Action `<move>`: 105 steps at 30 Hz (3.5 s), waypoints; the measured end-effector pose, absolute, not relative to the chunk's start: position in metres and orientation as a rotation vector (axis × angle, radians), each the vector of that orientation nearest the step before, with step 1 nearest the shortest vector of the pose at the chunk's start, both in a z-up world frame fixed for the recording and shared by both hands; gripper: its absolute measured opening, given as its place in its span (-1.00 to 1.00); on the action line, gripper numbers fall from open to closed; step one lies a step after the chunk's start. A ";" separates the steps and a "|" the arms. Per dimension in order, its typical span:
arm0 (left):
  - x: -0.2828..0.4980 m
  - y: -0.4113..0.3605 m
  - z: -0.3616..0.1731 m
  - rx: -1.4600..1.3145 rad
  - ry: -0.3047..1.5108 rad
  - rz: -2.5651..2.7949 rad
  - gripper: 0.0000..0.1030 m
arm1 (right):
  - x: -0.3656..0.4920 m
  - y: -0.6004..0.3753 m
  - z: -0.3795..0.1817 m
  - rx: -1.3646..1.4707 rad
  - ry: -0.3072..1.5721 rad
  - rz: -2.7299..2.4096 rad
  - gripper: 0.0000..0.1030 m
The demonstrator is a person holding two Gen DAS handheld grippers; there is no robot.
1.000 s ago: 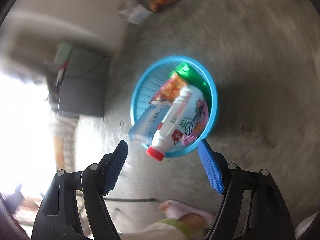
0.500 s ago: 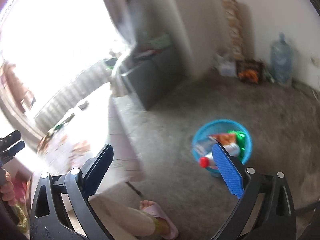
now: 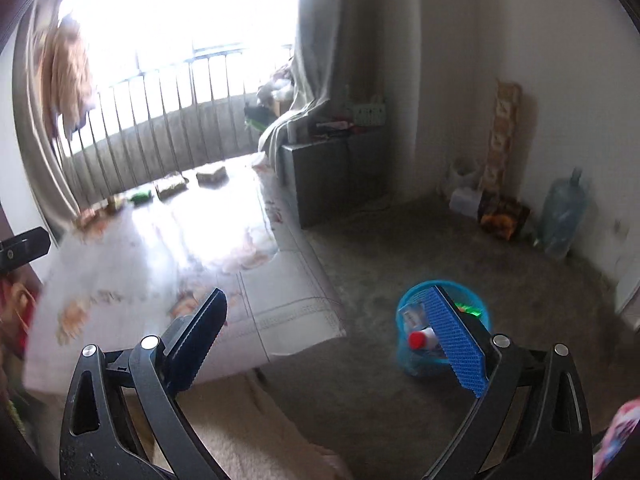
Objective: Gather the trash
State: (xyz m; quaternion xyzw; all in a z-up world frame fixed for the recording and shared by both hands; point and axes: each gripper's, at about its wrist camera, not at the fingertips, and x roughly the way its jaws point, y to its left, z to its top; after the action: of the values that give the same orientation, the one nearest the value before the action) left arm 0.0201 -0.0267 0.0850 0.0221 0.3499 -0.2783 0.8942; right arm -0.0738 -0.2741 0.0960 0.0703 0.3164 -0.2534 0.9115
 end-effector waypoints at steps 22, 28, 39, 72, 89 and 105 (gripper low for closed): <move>0.017 -0.013 -0.013 0.070 0.994 -0.143 0.89 | -0.047 -0.247 0.025 0.127 0.925 -0.346 0.84; 0.017 -0.022 -0.008 0.111 0.983 -0.136 0.89 | -0.049 -0.256 0.025 0.136 0.927 -0.382 0.84; 0.014 -0.033 -0.004 0.147 0.969 -0.137 0.89 | -0.053 -0.264 0.025 0.175 0.922 -0.401 0.84; 0.008 -0.043 0.002 0.148 0.964 -0.188 0.89 | -0.059 -0.273 0.036 0.157 0.908 -0.441 0.84; 0.008 -0.044 0.003 0.147 0.962 -0.184 0.89 | -0.061 -0.276 0.037 0.165 0.903 -0.454 0.84; 0.008 -0.045 0.003 0.148 0.961 -0.183 0.89 | -0.060 -0.275 0.037 0.171 0.907 -0.448 0.84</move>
State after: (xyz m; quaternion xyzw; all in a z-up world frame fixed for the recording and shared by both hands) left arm 0.0080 -0.0447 0.0027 0.0709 0.4613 -0.0879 0.8800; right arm -0.0603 -0.2747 0.0367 0.0818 0.4338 -0.2143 0.8713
